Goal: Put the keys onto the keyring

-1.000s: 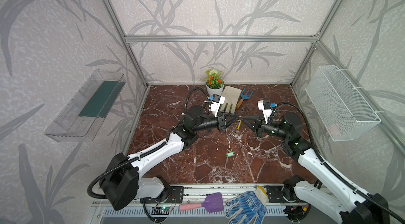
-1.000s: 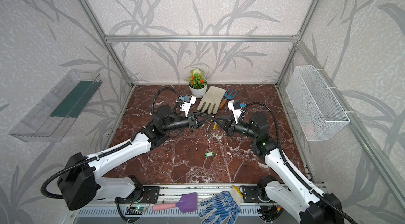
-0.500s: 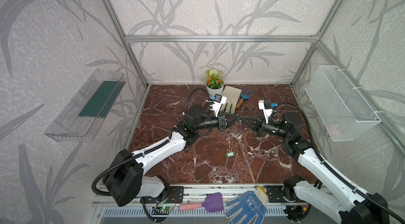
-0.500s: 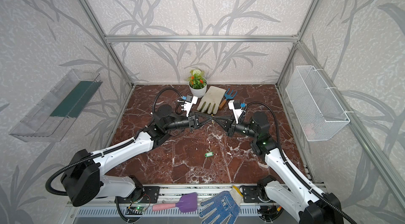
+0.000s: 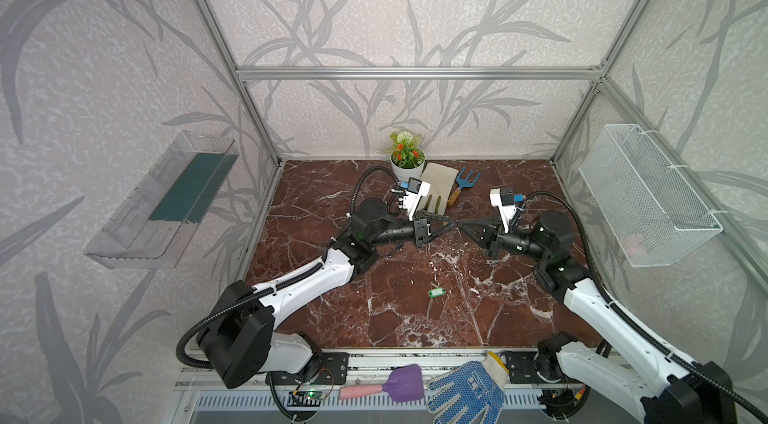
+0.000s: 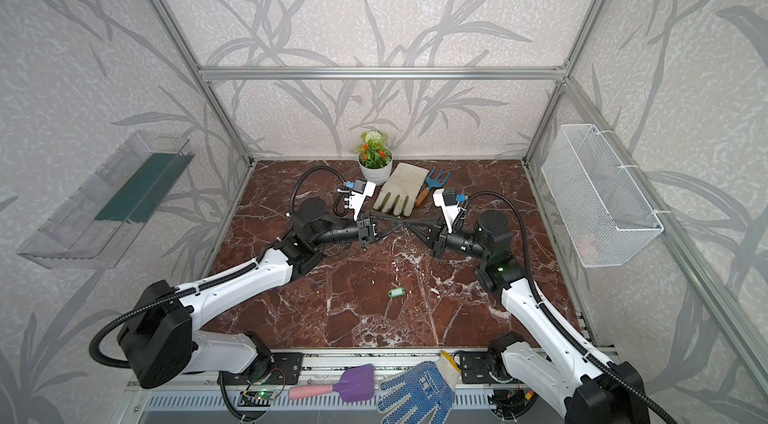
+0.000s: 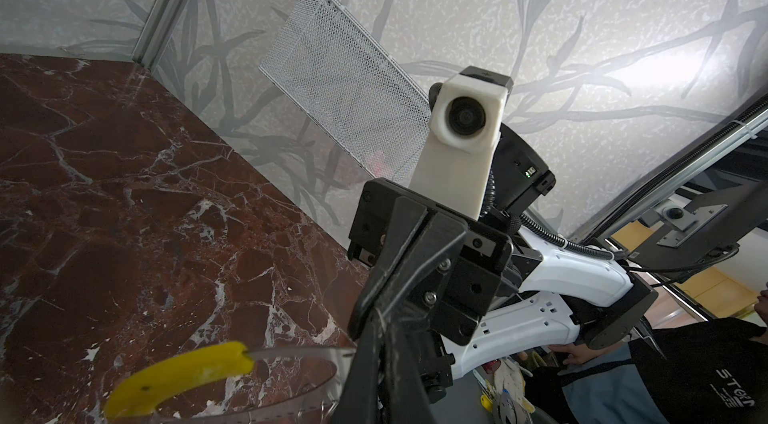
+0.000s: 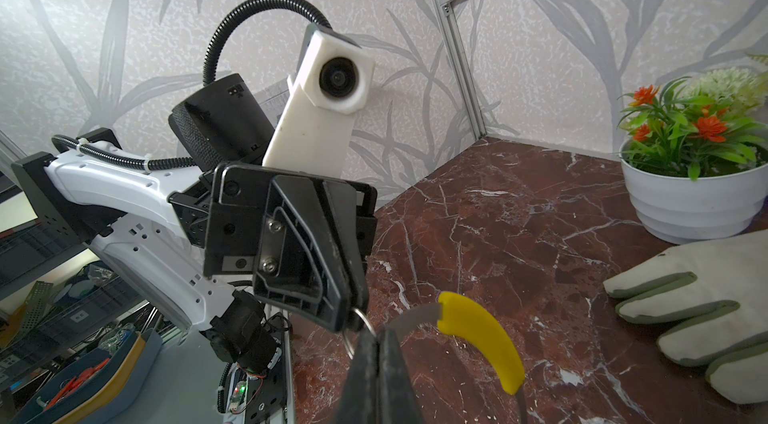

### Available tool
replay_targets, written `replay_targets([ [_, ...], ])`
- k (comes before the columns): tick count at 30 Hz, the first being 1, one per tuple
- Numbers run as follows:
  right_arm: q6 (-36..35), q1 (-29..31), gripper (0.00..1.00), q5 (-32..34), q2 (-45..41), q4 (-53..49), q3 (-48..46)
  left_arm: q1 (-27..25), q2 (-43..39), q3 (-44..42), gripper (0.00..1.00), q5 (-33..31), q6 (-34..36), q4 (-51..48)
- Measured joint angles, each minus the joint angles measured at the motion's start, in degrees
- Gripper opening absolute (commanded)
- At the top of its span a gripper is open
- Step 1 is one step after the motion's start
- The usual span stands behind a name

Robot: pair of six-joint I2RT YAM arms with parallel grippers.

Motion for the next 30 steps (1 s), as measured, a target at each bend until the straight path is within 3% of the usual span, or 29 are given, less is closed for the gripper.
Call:
replay_targets([
  [8,-0.2,0.0,0.0,-0.1,0.0,-0.9,0.0,0.0,0.0,0.2,0.14,0.0,1.5,-2.0],
  [15,-0.2,0.0,0.0,0.0,0.0,-1.6,0.0,-0.2,0.0,0.5,0.0,-0.1,3.2,-3.7],
  [22,0.1,0.0,0.0,0.5,-0.1,-2.6,0.0,-0.4,-0.1,0.6,0.0,-1.3,5.1,-5.3],
  [26,0.2,0.1,0.0,1.0,-1.2,-3.3,-0.7,-1.4,-1.7,1.2,0.0,-5.4,8.6,-10.4],
  [27,0.3,0.1,0.06,1.0,-1.8,-3.4,-1.1,-1.8,-2.3,1.5,0.0,-6.7,9.7,-12.2],
  [29,0.4,0.3,0.29,1.4,-2.8,-3.5,-1.6,-2.5,-3.2,1.7,0.0,-8.5,11.1,-14.3],
  [30,0.2,0.2,0.35,2.0,-3.2,-3.5,-1.8,-2.6,-3.8,1.7,0.0,-9.5,11.5,-15.6],
])
